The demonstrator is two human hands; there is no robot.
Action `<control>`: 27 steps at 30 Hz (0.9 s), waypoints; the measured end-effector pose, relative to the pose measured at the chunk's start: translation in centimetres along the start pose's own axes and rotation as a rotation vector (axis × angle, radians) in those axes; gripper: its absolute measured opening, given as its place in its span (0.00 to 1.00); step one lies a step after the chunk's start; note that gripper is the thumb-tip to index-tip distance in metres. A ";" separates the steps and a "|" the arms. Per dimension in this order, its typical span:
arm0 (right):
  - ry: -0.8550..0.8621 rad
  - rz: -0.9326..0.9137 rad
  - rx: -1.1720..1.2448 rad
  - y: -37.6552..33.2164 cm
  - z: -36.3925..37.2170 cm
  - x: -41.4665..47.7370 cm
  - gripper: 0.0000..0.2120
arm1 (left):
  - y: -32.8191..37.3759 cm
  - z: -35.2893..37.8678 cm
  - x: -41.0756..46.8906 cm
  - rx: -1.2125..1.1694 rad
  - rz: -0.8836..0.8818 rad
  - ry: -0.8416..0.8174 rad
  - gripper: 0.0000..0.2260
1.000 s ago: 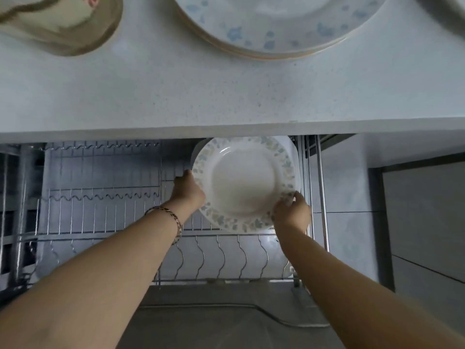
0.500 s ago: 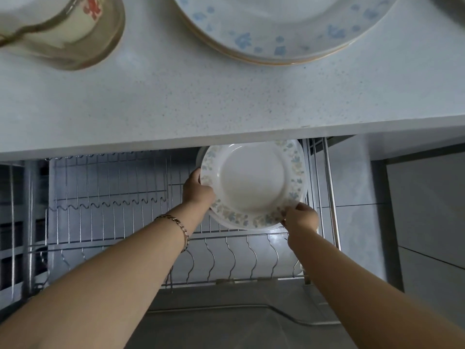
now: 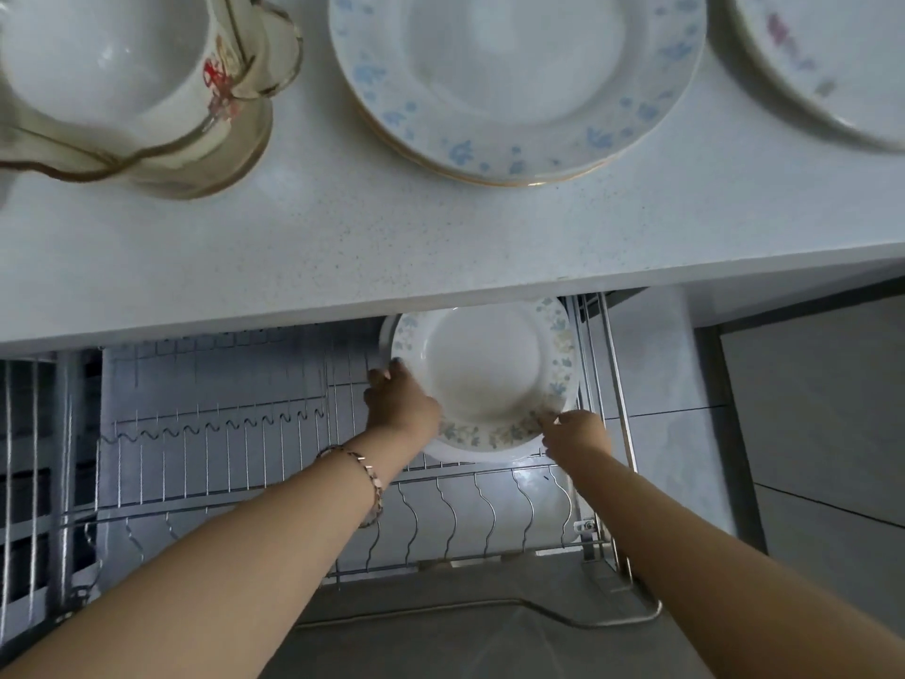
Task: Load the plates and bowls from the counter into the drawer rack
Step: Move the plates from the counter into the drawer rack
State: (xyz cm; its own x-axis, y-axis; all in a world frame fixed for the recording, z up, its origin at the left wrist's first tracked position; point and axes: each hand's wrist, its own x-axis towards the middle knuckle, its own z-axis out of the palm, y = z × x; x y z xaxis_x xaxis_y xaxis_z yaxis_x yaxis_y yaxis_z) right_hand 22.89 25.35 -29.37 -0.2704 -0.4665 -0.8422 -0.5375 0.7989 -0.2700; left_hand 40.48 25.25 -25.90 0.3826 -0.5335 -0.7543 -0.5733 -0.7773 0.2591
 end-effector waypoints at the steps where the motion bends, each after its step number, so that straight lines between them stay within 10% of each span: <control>1: -0.079 0.002 -0.027 -0.5 -0.7 -1.1 0.09 | 0.5 -0.3 -1.3 0.029 0.077 -0.029 0.21; 12: -0.014 -0.343 0.027 -8.8 -22.1 -11.5 0.12 | 16.2 -4.8 -13.5 -0.155 0.564 -0.085 0.11; 21: 0.440 -0.625 -0.052 -15.7 -37.5 -4.4 0.20 | 31.7 -3.0 -12.3 -0.477 0.311 0.175 0.16; 27: 0.300 -0.408 0.083 -17.9 -39.4 0.7 0.11 | 33.8 -1.7 -10.4 -0.622 0.218 0.274 0.15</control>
State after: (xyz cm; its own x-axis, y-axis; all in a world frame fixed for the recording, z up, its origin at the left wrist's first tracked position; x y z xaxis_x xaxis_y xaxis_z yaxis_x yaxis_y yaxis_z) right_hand 0.82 -4.26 -6.75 -0.2756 -0.8250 -0.4933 -0.5850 0.5512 -0.5949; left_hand 18.40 3.97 -8.26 0.5215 -0.6995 -0.4885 -0.1687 -0.6458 0.7446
